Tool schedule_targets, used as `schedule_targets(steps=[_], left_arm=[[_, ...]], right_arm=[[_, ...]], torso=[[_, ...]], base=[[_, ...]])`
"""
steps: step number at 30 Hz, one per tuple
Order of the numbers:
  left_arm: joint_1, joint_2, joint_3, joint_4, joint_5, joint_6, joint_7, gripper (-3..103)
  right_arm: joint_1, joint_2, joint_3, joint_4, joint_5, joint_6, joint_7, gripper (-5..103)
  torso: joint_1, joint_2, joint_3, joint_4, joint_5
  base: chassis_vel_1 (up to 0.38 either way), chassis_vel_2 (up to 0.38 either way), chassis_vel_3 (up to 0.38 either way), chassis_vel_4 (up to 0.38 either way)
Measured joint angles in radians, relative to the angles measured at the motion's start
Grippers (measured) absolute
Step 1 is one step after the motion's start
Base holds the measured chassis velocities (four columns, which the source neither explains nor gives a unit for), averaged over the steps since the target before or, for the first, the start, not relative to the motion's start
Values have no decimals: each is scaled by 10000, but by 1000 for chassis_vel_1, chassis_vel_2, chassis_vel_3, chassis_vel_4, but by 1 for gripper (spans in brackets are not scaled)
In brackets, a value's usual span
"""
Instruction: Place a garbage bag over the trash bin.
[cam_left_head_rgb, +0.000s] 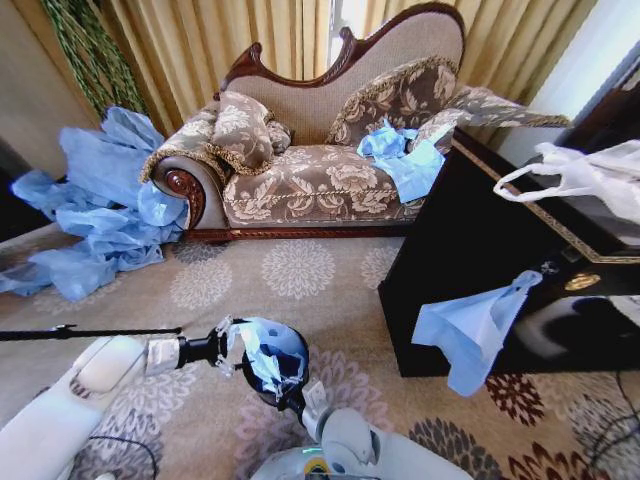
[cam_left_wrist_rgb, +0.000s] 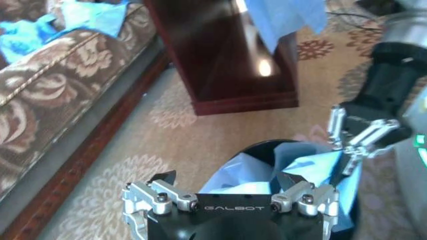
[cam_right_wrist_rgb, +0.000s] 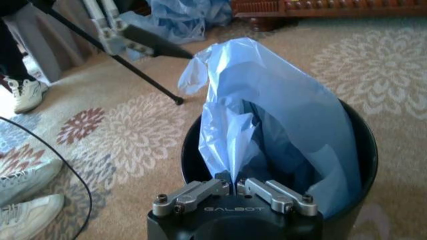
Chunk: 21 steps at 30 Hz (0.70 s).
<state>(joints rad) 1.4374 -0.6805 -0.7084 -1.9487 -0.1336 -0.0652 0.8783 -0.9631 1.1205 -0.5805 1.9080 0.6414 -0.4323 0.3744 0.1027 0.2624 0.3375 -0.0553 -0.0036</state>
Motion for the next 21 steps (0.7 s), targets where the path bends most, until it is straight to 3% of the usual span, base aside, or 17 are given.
schedule_targets(steps=[3,6,13,21], left_arm=[[-136,-59,203,173,90,21,-116,100],[-940,-281,1127,1020,673,-209,407,100],[-1841,-453,2410,1677,901,-314,459,100],[-2235,-588,3011,1842,638,-182,-238,95]], right_arm=[[-18,-3,3,-2,-1,2,1,0],[-26,4,-2,-38,-3,4,6,0],[-1,22,-1,-55,0,5,30,0],[-25,-37,48,-63,-8,2,29,0]], torso=[[0,0,0,1,1],[0,0,0,1,0],[0,0,0,-1,2],[0,0,0,-1,2]], base=[[0,0,0,0],[0,0,0,0],[0,0,0,0],[0,0,0,0]])
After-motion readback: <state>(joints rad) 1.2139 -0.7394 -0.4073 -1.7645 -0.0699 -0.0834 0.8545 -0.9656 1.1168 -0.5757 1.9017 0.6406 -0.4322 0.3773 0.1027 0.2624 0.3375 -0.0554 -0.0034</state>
